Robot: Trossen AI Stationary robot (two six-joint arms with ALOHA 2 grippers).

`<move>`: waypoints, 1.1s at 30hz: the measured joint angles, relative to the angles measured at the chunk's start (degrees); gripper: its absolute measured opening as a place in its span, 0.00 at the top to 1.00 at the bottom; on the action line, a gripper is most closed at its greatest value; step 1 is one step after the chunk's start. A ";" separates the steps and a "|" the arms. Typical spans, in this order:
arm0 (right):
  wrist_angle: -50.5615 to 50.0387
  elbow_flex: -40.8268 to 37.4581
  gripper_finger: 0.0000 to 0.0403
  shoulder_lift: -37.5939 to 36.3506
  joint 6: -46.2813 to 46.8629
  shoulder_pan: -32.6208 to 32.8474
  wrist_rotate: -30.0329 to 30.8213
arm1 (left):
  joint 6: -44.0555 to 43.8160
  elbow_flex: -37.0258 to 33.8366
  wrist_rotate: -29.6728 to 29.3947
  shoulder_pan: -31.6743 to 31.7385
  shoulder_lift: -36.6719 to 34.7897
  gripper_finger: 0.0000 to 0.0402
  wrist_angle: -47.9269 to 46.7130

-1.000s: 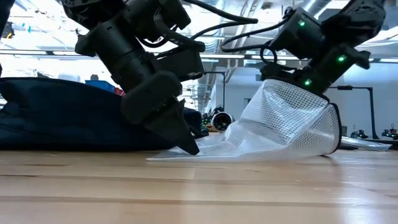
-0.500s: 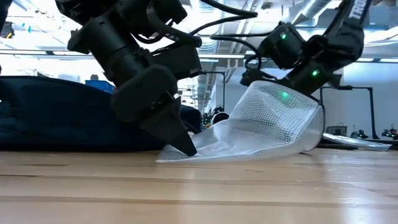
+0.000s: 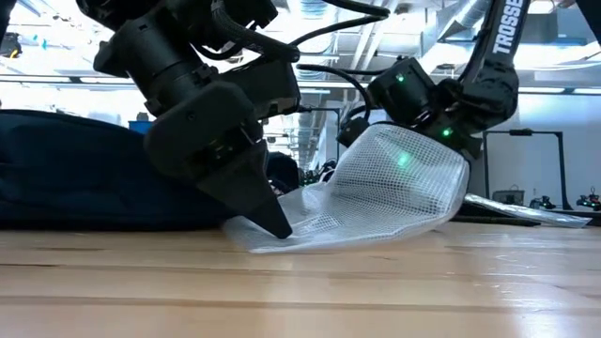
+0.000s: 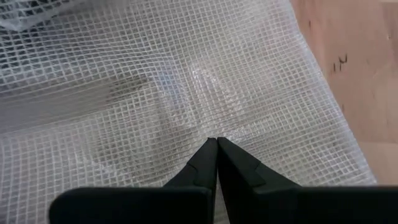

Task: Unpack backpack
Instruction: Remove the red game card from the white zip lock bag

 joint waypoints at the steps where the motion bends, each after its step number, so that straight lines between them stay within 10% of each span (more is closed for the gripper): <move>1: -0.45 0.00 0.10 -0.32 0.02 0.22 0.03 | 0.01 0.02 0.04 0.00 -0.02 1.00 -0.27; 18: -43.22 -0.25 0.92 -19.02 8.29 14.42 -1.99 | -2.83 -0.02 -4.05 3.13 -0.66 1.00 -5.32; 33: -56.30 -0.15 1.00 -34.60 24.34 25.59 -2.45 | -3.50 1.00 -5.60 4.54 -4.12 1.00 -8.96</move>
